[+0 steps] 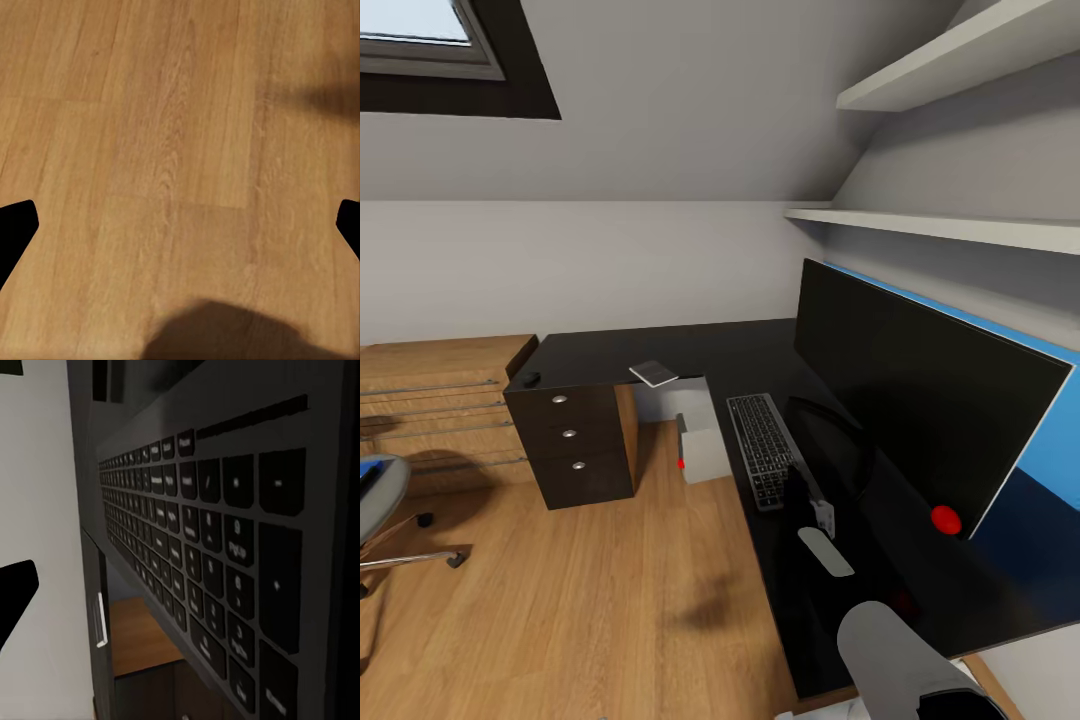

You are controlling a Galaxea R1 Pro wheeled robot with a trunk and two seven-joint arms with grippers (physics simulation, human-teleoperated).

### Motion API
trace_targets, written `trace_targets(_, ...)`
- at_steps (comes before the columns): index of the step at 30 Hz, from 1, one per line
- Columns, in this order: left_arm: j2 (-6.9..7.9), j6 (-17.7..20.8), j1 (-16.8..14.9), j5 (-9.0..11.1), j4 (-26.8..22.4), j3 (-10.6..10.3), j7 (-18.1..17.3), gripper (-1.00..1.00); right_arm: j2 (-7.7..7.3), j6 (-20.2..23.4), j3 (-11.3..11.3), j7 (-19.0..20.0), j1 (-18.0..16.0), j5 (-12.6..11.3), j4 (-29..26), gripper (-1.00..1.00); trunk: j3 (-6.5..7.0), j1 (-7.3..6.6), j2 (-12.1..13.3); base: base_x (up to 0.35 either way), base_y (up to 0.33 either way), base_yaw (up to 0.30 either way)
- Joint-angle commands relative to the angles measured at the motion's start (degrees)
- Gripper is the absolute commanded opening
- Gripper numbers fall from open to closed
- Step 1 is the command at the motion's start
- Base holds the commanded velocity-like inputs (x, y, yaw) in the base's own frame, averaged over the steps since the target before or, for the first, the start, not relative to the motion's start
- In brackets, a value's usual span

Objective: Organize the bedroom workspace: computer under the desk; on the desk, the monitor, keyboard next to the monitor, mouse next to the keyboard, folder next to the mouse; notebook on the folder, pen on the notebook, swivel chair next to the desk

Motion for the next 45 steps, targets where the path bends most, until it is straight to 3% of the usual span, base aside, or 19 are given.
trace_targets(1, 0.06, -0.38, -0.05, 0.6, 0.01, -0.35, 0.34, 1.0, 0.0, -0.36, 0.2, 0.35, -0.05, -0.6, 0.07, 1.0, -0.05, 0.0, -0.03, 0.0, -0.021, 0.0)
trace_targets(36, 0.07, -0.38, -0.05, 0.6, 0.01, -0.35, 0.09, 1.0, 0.0, -0.36, 0.55, 0.33, -0.04, -0.45, 0.07, 1.0, -0.05, 0.0, -0.03, -0.022, -0.03, 0.0)
trace_targets(45, 0.07, -0.38, -0.05, 0.6, -0.06, -0.4, 0.07, 1.0, 0.0, -0.36, 0.55, 0.33, -0.04, -0.39, 0.07, 1.0, -0.05, 0.0, -0.03, -0.24, 0.0, 0.0)
